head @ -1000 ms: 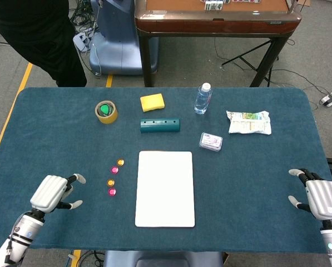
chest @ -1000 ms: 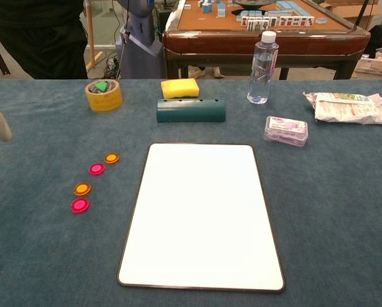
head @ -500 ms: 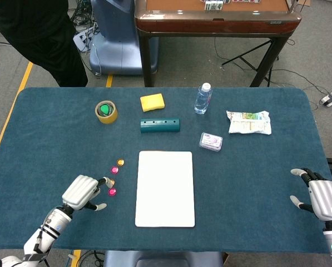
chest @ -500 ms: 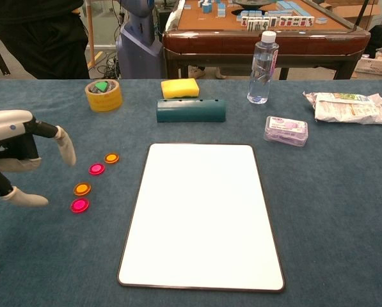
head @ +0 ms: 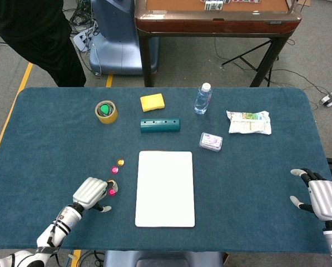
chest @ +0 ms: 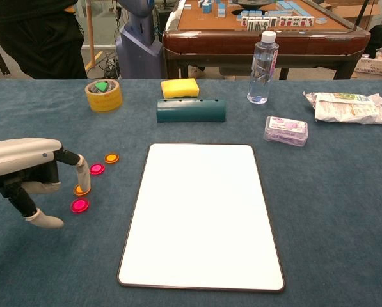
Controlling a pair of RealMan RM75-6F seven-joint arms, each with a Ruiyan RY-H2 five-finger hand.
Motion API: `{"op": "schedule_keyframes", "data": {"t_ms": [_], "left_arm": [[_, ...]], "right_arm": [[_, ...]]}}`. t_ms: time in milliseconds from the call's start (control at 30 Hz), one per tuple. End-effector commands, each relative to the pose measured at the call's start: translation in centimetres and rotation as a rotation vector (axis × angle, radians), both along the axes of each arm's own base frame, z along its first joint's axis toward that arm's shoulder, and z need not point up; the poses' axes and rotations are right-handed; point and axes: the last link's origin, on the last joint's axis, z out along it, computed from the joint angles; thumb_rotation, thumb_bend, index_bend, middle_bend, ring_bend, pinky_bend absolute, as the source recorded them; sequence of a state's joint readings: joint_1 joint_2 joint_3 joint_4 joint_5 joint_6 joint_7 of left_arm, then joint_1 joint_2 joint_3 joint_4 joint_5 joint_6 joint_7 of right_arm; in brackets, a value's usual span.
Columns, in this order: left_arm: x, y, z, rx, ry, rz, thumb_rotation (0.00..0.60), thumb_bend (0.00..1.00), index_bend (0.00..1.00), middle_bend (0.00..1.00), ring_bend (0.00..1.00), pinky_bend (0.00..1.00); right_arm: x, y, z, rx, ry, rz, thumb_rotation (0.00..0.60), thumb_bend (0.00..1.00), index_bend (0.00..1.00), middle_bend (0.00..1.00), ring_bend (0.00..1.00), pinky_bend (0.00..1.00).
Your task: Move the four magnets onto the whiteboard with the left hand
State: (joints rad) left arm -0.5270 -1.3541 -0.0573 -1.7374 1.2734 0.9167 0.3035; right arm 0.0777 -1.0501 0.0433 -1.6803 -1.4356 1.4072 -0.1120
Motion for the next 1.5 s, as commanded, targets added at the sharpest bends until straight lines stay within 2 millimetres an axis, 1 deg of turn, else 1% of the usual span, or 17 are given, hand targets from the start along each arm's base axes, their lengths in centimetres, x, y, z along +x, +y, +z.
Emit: {"op": "schedule_keyframes", "data": {"t_ms": [33,233,567,1033,1200,1500], "left_arm": [[-0.1,0.4,-0.6,-0.005,0.017,0.004,0.6,0.14,0.5,1.0,1.0,1.0],[-0.3,0.8,-1.2,-0.018,0.024,0.032,0.6,0.15,0.5,1.0,1.0,1.0],[-0.3,1.8,-1.7,-0.027,0.049,0.06,0.6,0.23,0.5,1.0,1.0,1.0],[-0.9,2.6,-2.6,-0.028,0.087,0.084,0.6,0.23,0.5,1.0,1.0,1.0],[-1.2,2.7,-2.6,-0.017,0.088,0.095,0.6,0.26,0.51,1.0,1.0,1.0],[-1.5,2.9,-2.7,-0.01,0.096,0.106,0.6,0.26,0.54,1.0,1.0,1.0]], "right_arm": [[0.0,0.0,0.0,0.002,0.001,0.0,0.6,0.13,0.29,0.31,0.37,0.6],[0.0,-0.1,-0.1,0.006,0.002,-0.001,0.6,0.13,0.29,0.31,0.37,0.6],[-0.1,-0.2,-0.3,0.012,0.002,-0.005,0.6,0.13,0.29,0.31,0.37,0.6],[-0.2,-0.3,-0.3,0.014,0.004,-0.011,0.6,0.13,0.29,0.31,0.37,0.6],[-0.2,-0.3,-0.3,0.014,0.004,-0.012,0.6,0.13,0.29,0.31,0.37,0.6],[-0.2,-0.4,-0.4,0.017,0.006,-0.013,0.6,0.13,0.29,0.31,0.37,0.6]]}}
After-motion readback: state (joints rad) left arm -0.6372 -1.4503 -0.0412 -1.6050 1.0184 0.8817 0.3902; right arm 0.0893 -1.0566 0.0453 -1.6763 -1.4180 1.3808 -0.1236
